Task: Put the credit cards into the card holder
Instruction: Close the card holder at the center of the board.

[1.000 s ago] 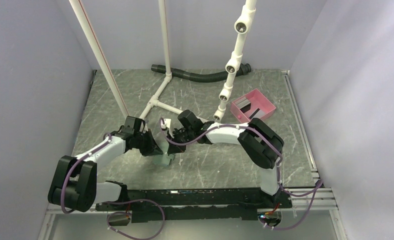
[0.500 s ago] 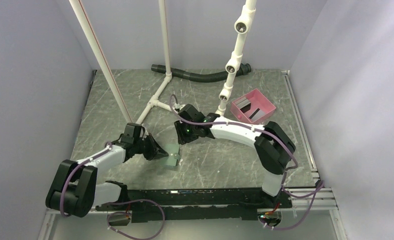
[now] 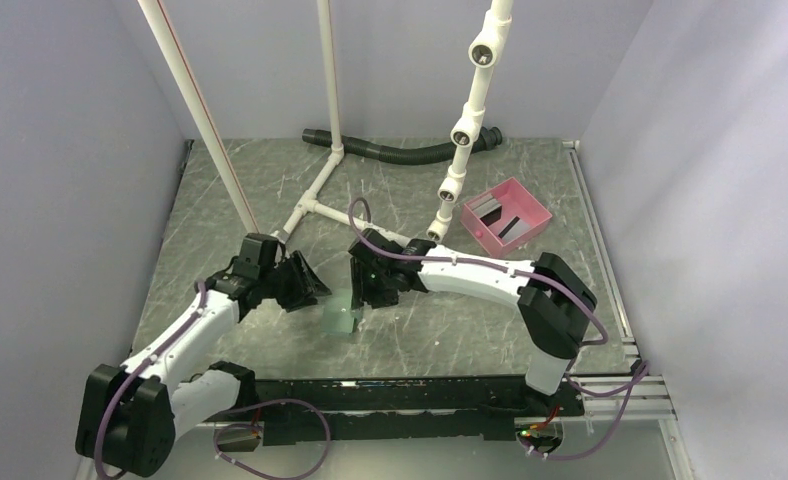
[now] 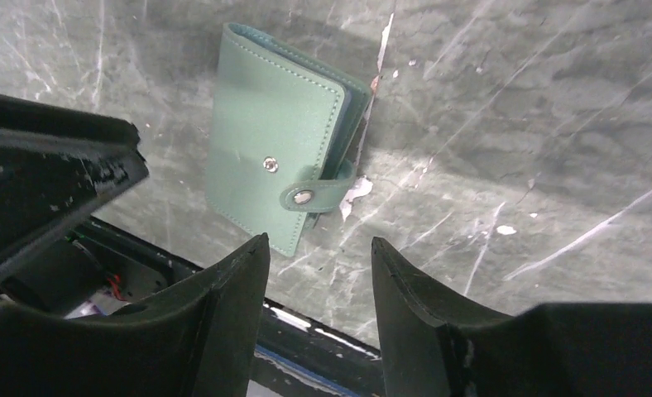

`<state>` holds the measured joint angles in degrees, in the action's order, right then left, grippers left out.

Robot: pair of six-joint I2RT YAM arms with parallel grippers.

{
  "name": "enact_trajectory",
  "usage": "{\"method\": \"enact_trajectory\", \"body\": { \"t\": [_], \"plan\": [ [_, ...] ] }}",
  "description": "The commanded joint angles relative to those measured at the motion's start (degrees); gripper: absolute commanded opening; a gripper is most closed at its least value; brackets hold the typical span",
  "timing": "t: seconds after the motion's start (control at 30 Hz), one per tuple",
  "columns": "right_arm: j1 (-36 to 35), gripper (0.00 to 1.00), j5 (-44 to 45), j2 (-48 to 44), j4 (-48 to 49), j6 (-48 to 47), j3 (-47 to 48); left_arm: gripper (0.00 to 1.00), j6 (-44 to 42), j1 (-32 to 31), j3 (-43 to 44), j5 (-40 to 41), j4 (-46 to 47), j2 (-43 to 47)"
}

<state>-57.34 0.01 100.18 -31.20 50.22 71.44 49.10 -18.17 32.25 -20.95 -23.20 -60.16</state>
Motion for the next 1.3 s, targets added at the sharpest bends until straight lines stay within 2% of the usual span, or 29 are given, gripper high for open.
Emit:
{"method": "enact_trajectory", "body": {
  "t": [0.0,0.17,0.27,0.6,0.7,0.83,0.9,1.13,1.27],
  "plan": [
    [-0.7,0.52,1.8,0.4,0.8,7.5,2.3,0.52,-5.7,1.4,0.3,7.4,-6.5,0.1],
    [-1.6,0.52,2.2,4.7,-2.3,7.3,7.2,0.52,-5.3,1.3,-4.4,1.1,2.3,-3.9],
    [-1.8,0.49,2.5,6.2,-3.2,7.3,8.5,0.48,-3.8,1.1,-6.9,-1.8,7.3,-4.1],
    [-4.0,0.45,9.0,9.6,-12.2,6.6,13.4,0.33,3.1,-4.5,-11.3,-2.3,14.7,-5.2],
    [-4.1,0.38,11.4,9.2,-14.2,6.1,13.3,0.32,5.6,-6.5,-12.3,-1.2,15.7,-3.4],
    [-4.4,0.36,13.8,9.6,-16.5,3.9,14.4,0.33,6.4,-7.6,-12.4,-0.9,15.6,-2.5],
    [-4.5,0.31,14.4,10.2,-17.2,2.8,15.1,0.33,6.2,-7.6,-12.2,-0.8,15.6,-2.9],
    [-5.8,0.35,14.9,11.1,-13.8,-5.9,17.1,0.36,5.1,-7.7,-11.2,-0.3,14.5,-3.7],
    [-5.9,0.31,15.6,11.6,-13.7,-8.2,17.4,0.37,4.2,-7.6,-9.9,0.2,11.3,-2.2]
  ]
}}
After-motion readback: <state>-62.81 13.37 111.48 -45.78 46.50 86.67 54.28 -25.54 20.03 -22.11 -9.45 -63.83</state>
